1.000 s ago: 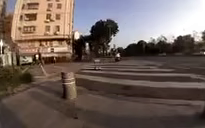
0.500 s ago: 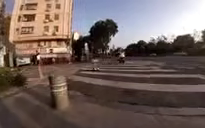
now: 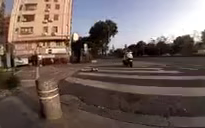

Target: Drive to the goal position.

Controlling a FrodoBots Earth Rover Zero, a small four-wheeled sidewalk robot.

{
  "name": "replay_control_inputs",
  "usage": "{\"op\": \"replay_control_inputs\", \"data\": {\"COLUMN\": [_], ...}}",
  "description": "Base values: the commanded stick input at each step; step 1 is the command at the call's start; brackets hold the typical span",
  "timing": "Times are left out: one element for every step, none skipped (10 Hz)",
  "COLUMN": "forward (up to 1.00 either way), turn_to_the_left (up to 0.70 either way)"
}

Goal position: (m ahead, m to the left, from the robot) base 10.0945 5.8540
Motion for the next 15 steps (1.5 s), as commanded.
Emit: {"op": "replay_control_inputs", "data": {"forward": [0.45,0.45,0.45,0.45,0.45,0.45,0.45,0.64,0.7,0.7,0.7,0.7,0.7,0.7,0.7], "turn_to_the_left": [0.01,0.02,0.02,0.02,0.02,0.02,0.02,0.0,0.0,0.0,0.0,0.0,0.0,0.0,0.0]}}
